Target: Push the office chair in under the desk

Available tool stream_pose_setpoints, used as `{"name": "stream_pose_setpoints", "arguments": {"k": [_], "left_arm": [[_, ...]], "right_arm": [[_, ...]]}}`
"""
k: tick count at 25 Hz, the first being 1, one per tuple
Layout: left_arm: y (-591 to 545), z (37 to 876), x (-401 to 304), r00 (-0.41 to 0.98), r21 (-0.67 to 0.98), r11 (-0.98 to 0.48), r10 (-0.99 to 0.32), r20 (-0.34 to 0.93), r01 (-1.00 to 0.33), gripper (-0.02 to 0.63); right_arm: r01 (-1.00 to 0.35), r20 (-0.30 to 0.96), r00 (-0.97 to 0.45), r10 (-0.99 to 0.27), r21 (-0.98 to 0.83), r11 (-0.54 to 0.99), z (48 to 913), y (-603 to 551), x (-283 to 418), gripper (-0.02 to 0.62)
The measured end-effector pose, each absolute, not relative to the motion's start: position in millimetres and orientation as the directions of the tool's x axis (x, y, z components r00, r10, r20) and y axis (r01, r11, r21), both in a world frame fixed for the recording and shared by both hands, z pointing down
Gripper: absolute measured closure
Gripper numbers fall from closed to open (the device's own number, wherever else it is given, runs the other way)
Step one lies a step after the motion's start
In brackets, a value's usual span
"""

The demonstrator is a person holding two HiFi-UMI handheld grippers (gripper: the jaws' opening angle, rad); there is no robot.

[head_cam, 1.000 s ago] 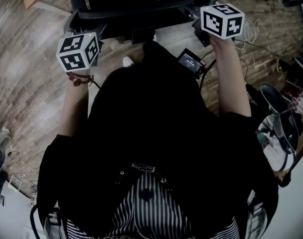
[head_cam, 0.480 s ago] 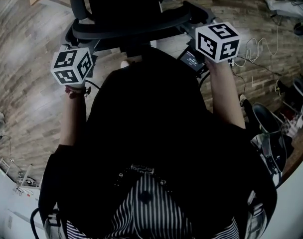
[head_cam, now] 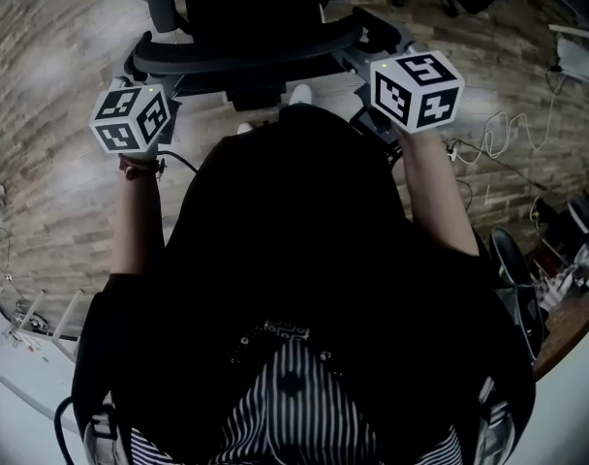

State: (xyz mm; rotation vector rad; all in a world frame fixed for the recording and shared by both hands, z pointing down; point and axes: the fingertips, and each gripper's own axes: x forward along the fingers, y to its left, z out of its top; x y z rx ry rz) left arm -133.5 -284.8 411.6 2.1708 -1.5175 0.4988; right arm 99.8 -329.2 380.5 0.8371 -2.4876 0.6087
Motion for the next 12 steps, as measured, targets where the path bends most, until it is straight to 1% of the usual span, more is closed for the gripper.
{"name": "stream_pose_setpoints", "arguments": {"k": [6, 9, 12], "left_arm": [[-304, 409, -144, 0.306, 0.148, -0.268, -0.791, 0.529, -0.952, 0.127], [-330, 409, -149, 0.301, 0.139, -0.267, -0.812, 0.5, -0.953, 0.129], [-347, 410, -148, 0.292, 0.138, -0.257, -0.816, 0.499, -0.956, 0.129]], "right_arm": [[-0.576, 0.545, -0.751, -0.373, -0.265, 0.773, 381, -349, 90, 0.325], [-0.562, 0.519, -0.771, -0.37, -0.28, 0.778, 382, -375, 87, 0.325], [-0.545, 0.511, -0.782, -0.356, -0.284, 0.789, 383, -393, 87, 0.327]]}}
